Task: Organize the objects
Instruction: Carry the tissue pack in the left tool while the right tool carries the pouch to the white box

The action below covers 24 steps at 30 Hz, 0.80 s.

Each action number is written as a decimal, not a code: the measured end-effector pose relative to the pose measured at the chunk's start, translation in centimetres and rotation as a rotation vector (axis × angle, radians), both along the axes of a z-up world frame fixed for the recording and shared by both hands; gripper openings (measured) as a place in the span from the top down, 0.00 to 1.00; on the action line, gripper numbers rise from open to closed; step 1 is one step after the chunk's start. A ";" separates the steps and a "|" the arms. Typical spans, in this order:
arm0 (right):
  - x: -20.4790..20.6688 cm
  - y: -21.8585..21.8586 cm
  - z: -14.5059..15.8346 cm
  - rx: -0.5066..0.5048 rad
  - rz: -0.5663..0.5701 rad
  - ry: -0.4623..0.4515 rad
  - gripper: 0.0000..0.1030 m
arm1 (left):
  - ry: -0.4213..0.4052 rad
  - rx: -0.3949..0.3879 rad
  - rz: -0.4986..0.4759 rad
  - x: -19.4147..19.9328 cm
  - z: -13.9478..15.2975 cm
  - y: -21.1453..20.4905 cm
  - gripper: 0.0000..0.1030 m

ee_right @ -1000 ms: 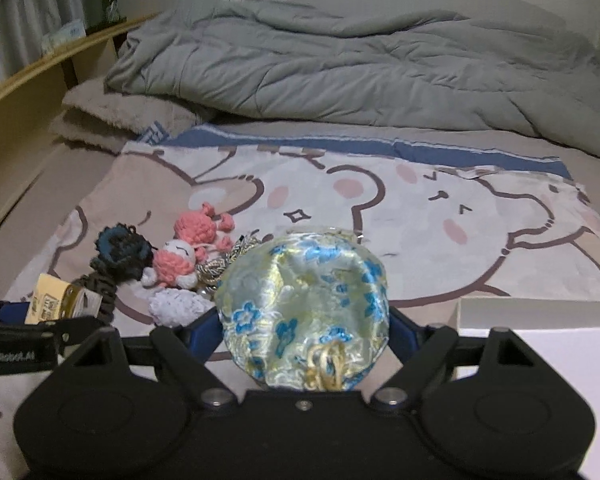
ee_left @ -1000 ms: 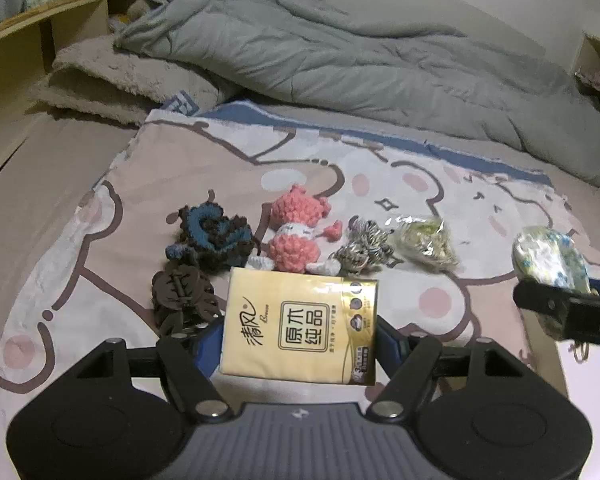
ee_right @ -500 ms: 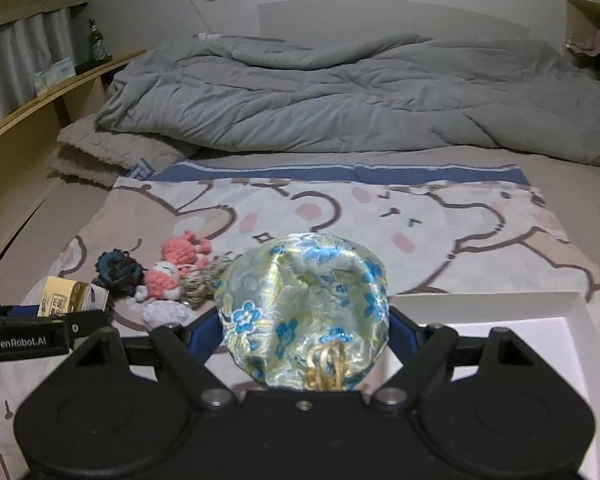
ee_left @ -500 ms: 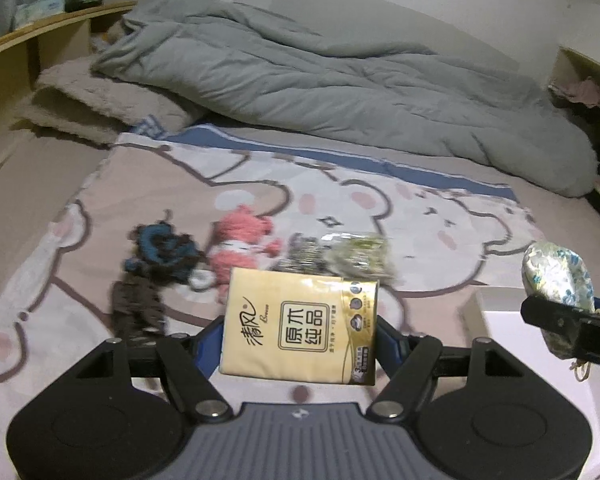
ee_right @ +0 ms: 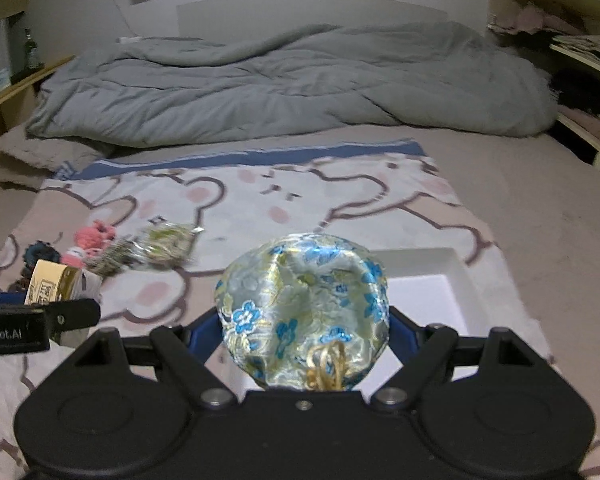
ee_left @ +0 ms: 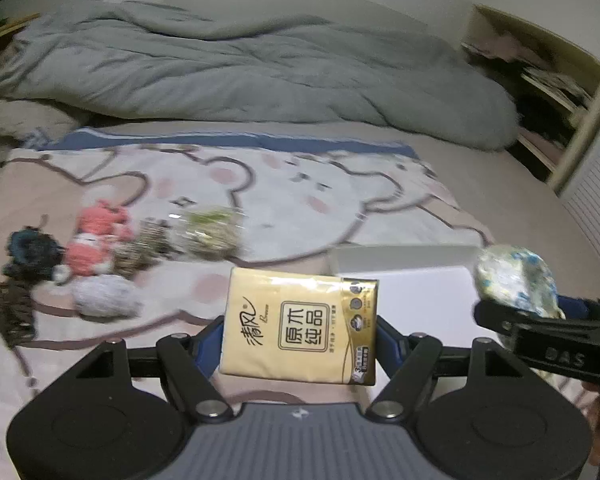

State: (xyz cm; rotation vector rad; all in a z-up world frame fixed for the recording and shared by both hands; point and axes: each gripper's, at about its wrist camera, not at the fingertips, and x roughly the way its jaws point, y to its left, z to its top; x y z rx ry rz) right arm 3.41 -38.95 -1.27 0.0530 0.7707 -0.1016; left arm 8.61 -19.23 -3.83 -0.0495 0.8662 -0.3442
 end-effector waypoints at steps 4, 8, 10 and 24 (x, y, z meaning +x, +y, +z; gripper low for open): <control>-0.9 -2.0 -0.7 -0.008 -0.016 0.024 0.18 | 0.042 -0.009 -0.059 -1.2 -1.0 -2.8 0.28; -2.0 -3.7 -1.4 -0.004 -0.026 0.055 0.18 | 0.085 -0.016 -0.101 -2.0 -2.1 -5.2 0.28; -2.4 -4.4 -1.7 0.000 -0.036 0.071 0.18 | 0.113 -0.029 -0.112 -2.4 -2.7 -6.1 0.28; -4.4 -7.2 -5.0 0.017 -0.069 0.223 0.18 | 0.261 -0.064 -0.143 -4.3 -5.9 -8.9 0.28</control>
